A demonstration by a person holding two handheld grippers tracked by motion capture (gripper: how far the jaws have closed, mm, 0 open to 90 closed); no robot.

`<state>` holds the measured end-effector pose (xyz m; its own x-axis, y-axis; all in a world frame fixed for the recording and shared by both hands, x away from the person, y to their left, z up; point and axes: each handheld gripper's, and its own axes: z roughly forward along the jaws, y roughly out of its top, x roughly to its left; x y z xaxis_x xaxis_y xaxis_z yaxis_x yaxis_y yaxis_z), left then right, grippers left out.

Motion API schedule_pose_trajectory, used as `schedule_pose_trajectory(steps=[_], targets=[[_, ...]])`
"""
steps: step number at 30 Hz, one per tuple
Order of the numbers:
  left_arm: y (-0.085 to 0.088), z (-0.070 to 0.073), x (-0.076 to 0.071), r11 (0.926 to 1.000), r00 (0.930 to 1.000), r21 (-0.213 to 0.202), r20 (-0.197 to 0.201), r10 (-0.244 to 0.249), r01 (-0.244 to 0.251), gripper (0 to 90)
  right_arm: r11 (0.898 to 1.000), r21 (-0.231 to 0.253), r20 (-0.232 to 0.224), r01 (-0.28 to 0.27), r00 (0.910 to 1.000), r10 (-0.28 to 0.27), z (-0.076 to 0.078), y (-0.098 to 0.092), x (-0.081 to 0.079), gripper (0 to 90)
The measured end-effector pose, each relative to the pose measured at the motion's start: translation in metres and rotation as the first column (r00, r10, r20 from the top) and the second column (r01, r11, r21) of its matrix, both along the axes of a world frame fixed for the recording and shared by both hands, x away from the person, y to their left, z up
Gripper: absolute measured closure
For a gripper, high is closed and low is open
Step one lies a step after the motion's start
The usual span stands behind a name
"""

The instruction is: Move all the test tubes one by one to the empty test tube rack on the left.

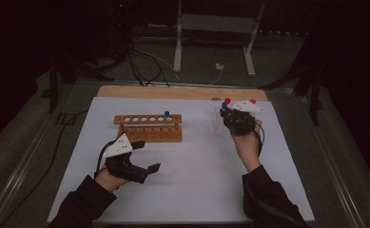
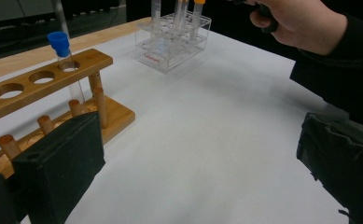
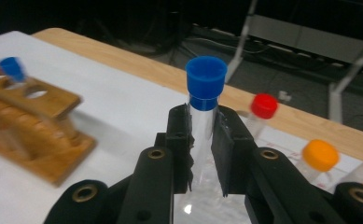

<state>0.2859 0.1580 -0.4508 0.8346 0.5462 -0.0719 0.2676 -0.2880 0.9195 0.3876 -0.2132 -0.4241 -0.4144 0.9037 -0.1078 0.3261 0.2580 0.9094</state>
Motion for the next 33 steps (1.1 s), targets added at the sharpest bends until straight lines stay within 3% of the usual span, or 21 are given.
schedule_pose_trajectory(steps=[9,19,25,33], targets=[[-0.008,0.005,0.002,0.9996,0.9996,0.004,-0.003,-0.027,0.027,1.6,0.996,-0.007,-0.016,-0.087,0.9961,0.087,-0.001,0.012,-0.026,77.7],[-0.018,0.007,0.006,0.9982,0.9983,0.019,-0.016,-0.056,0.056,1.6,0.984,-0.017,-0.045,-0.18,0.9828,0.179,-0.015,0.029,-0.054,77.7],[-0.024,0.011,0.007,0.997,0.997,0.02,-0.019,-0.075,0.075,1.7,0.971,-0.011,-0.06,-0.238,0.9696,0.237,-0.021,0.04,-0.072,77.7],[-0.037,0.014,0.009,0.9945,0.9944,0.011,-0.018,-0.104,0.105,2.1,0.948,-0.012,-0.087,-0.317,0.9453,0.315,-0.033,0.056,-0.093,77.7]])
